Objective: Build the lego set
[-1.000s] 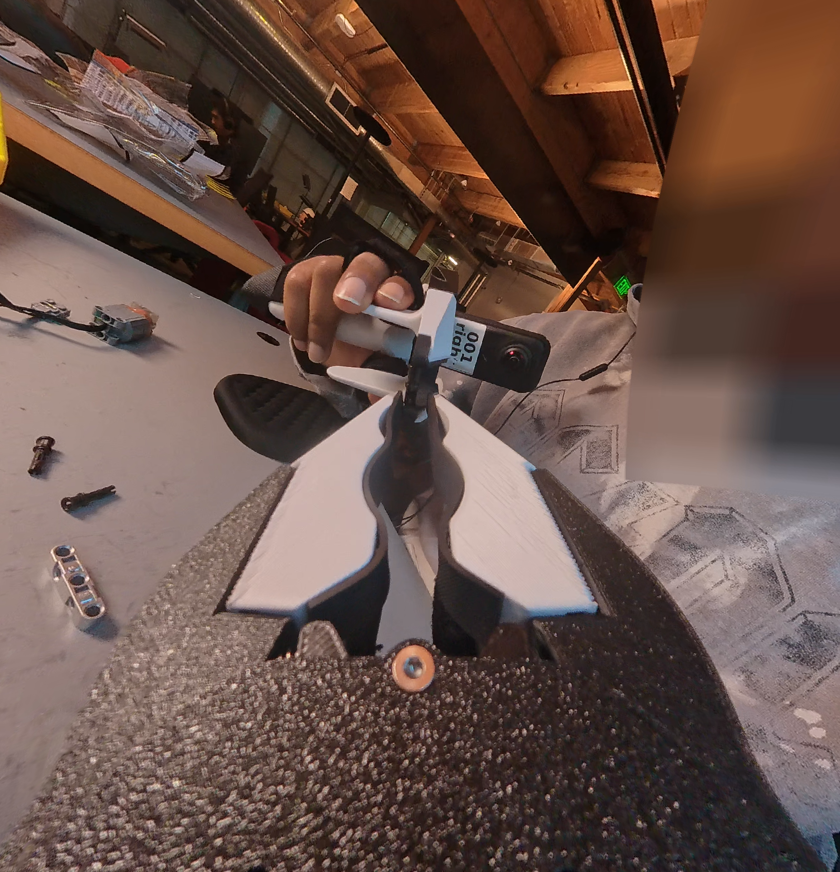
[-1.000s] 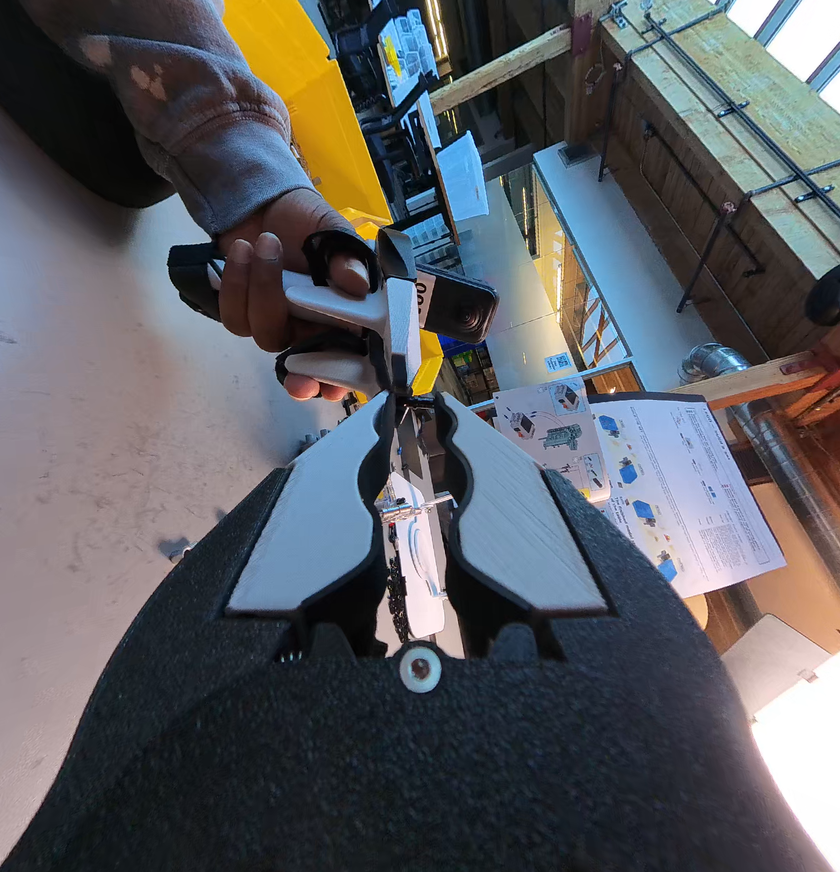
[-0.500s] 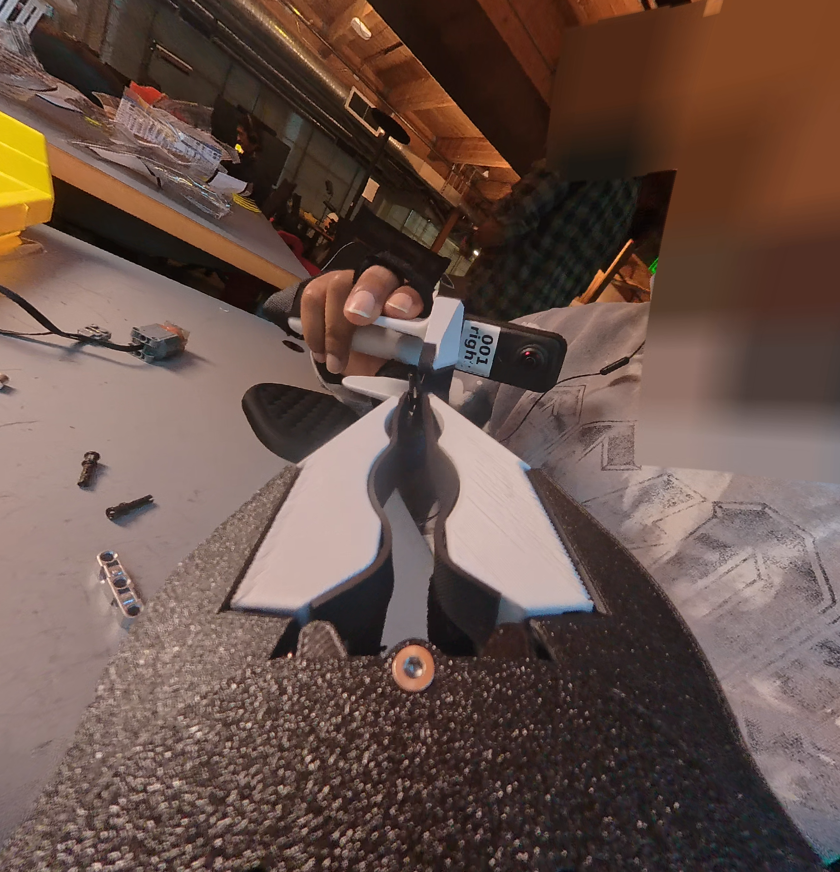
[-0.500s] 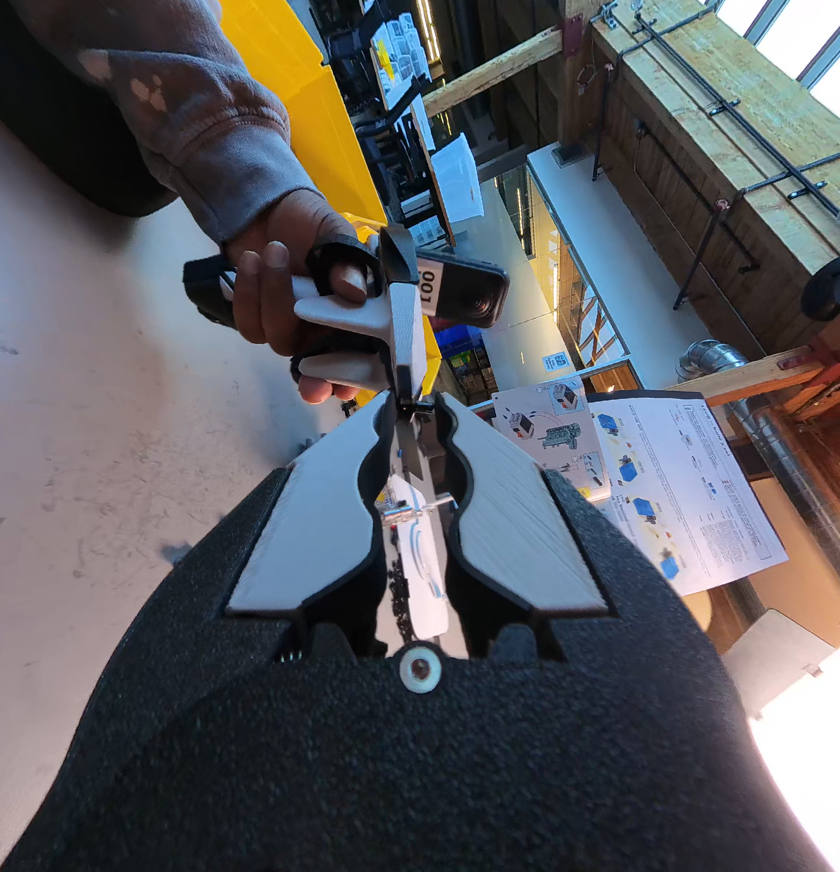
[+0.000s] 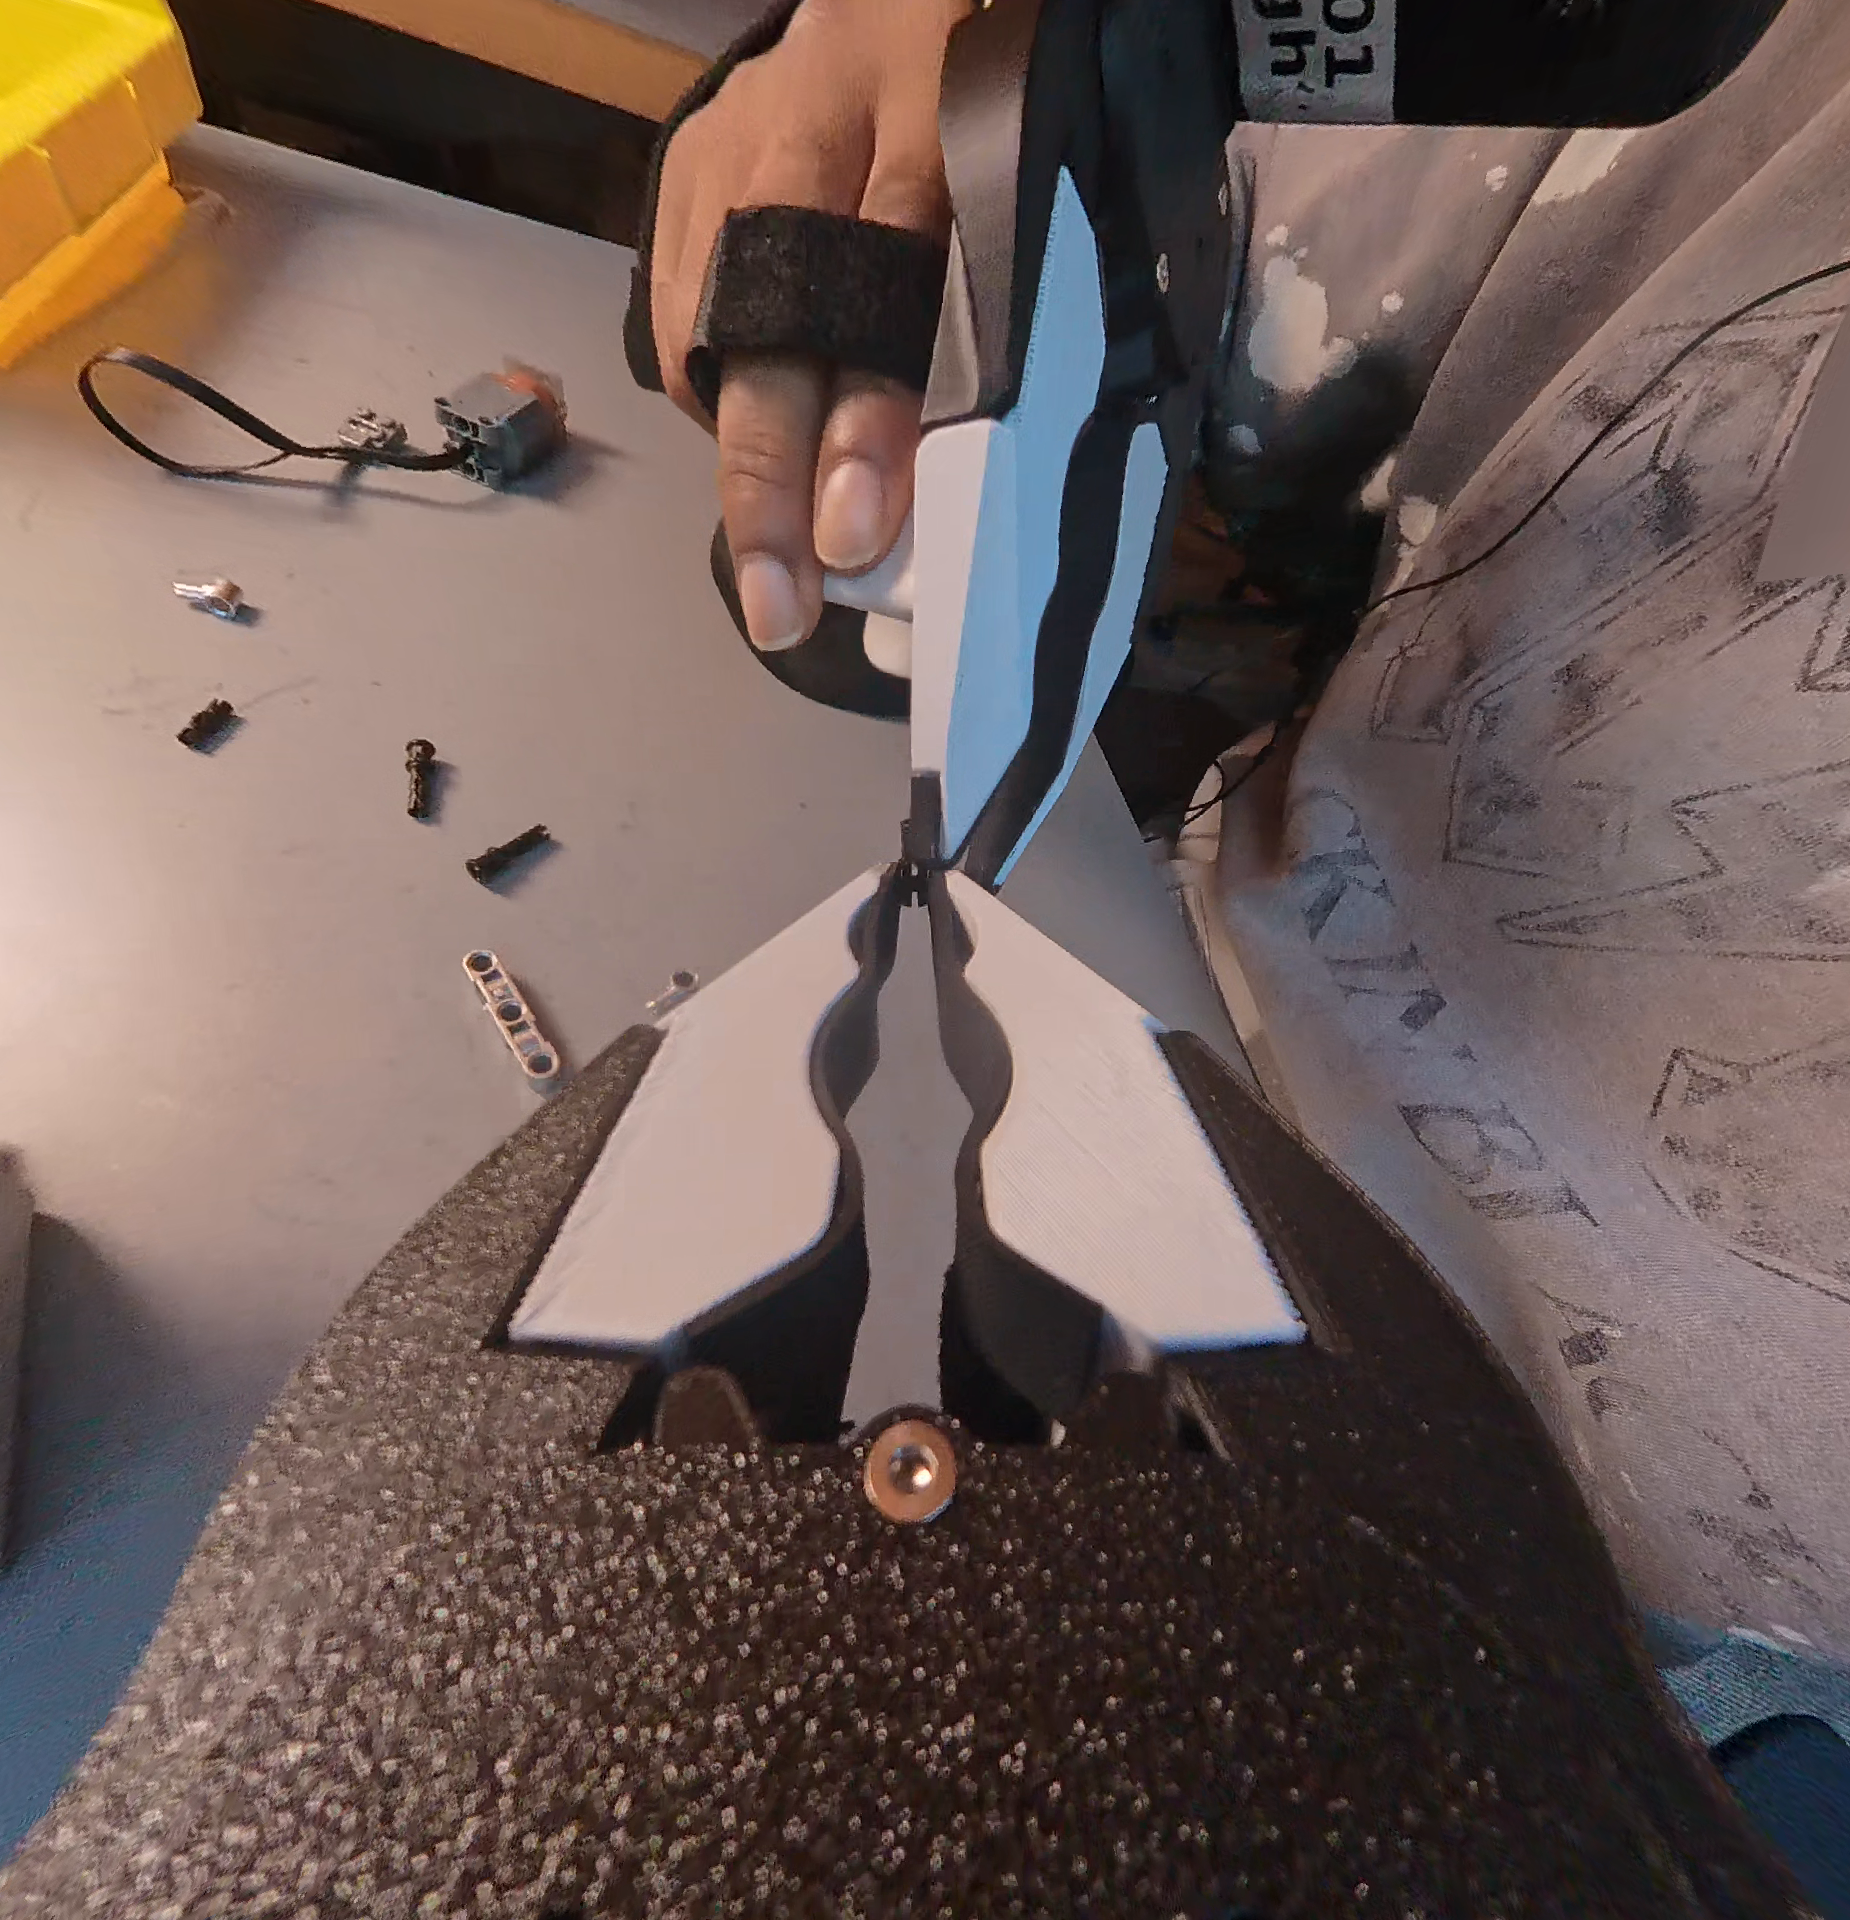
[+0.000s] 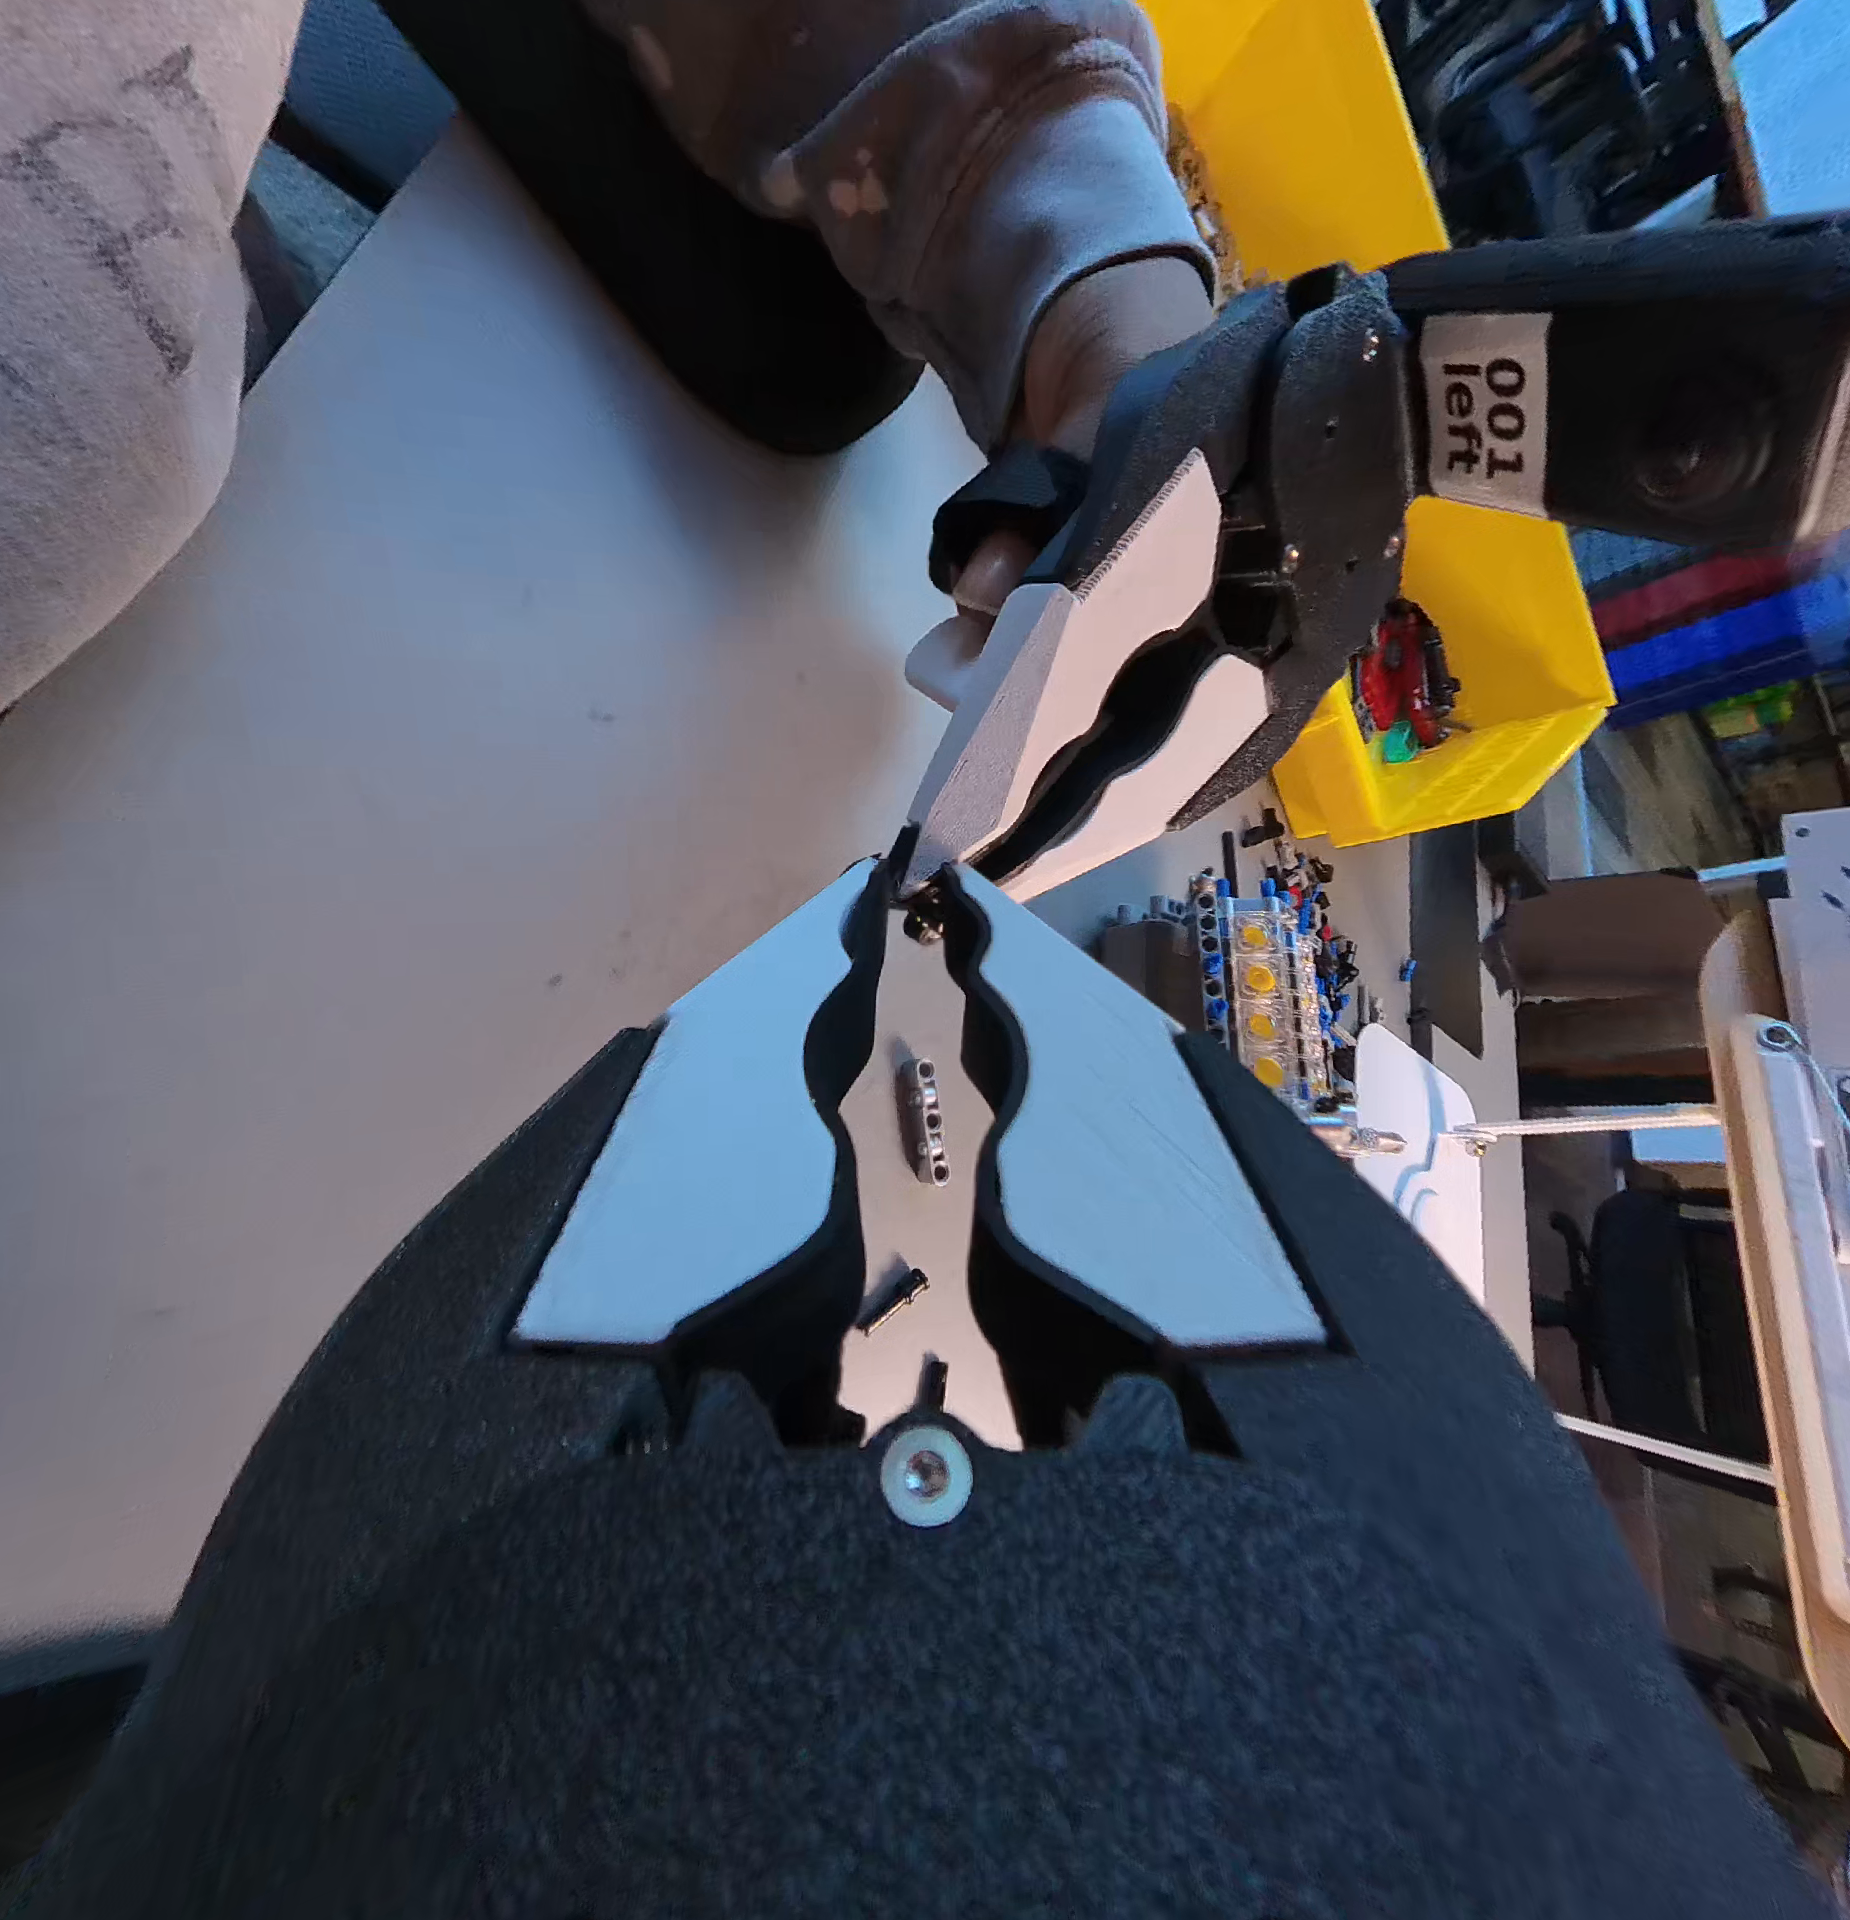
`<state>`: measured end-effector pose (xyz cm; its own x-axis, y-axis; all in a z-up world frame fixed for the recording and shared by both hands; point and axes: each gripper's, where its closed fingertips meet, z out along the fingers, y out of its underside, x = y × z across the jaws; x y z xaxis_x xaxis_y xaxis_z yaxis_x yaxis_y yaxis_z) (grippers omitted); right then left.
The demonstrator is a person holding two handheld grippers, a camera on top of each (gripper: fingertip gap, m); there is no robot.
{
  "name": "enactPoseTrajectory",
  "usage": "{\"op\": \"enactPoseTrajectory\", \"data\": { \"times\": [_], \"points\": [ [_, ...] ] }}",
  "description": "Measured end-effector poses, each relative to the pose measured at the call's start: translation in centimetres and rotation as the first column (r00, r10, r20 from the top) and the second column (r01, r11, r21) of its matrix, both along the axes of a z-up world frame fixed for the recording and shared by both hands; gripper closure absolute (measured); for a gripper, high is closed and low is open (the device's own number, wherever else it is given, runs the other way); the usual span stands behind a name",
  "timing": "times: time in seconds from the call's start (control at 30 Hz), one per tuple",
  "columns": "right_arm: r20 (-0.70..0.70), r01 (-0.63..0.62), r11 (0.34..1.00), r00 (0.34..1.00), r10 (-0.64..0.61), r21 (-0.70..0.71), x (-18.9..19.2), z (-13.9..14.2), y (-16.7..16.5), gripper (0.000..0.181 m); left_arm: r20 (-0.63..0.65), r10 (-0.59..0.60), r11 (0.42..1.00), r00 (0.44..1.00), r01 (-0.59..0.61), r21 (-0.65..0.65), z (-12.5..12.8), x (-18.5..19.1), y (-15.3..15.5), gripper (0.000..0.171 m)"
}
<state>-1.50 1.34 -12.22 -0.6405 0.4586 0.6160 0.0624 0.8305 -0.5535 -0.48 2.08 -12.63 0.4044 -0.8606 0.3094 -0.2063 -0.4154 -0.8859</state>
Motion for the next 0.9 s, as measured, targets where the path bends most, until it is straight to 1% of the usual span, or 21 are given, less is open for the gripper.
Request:
{"op": "enactPoseTrajectory", "data": {
  "times": [0.03, 0.23, 0.33, 0.43, 0.53, 0.7, 0.9],
  "points": [
    [0.020, -0.013, 1.000, 1.000, 0.013, 0.008, 0.2, -0.2, -0.1, 0.181, 0.003, -0.002, 1.000, 1.000, 0.002, -0.011, -0.2, -0.1, 0.0, 0.169],
    [0.037, -0.026, 1.000, 0.999, 0.026, 0.013, 0.0, -0.4, -0.1, 0.181, 0.013, -0.007, 0.999, 1.000, 0.007, -0.033, -0.4, -0.4, 0.0, 0.169],
    [-0.004, 0.016, 1.000, 1.000, -0.016, -0.021, -0.3, 0.3, 0.8, 0.181, 0.021, 0.017, 0.999, 1.000, -0.016, -0.031, -0.3, -0.7, 0.4, 0.169],
    [-0.015, 0.050, 0.997, 0.999, -0.051, -0.056, -0.2, 0.6, 1.7, 0.167, 0.025, 0.031, 0.999, 0.999, -0.030, -0.036, -0.5, -0.9, 0.6, 0.169],
    [-0.001, 0.052, 0.996, 0.999, -0.052, -0.067, 0.0, 0.2, 1.9, 0.164, 0.026, 0.029, 0.999, 0.999, -0.028, -0.045, -0.8, -1.0, 0.6, 0.169],
    [0.051, 0.010, 0.998, 0.999, -0.007, -0.056, -0.2, -0.8, 0.9, 0.165, 0.023, 0.004, 0.999, 1.000, -0.003, -0.053, -1.2, -0.7, 0.3, 0.169],
    [0.155, -0.068, 0.996, 0.985, 0.077, -0.060, 0.1, -1.8, -0.2, 0.171, -0.020, -0.064, 0.997, 0.998, 0.064, -0.039, -1.7, 0.0, -0.8, 0.169]
  ]
}}
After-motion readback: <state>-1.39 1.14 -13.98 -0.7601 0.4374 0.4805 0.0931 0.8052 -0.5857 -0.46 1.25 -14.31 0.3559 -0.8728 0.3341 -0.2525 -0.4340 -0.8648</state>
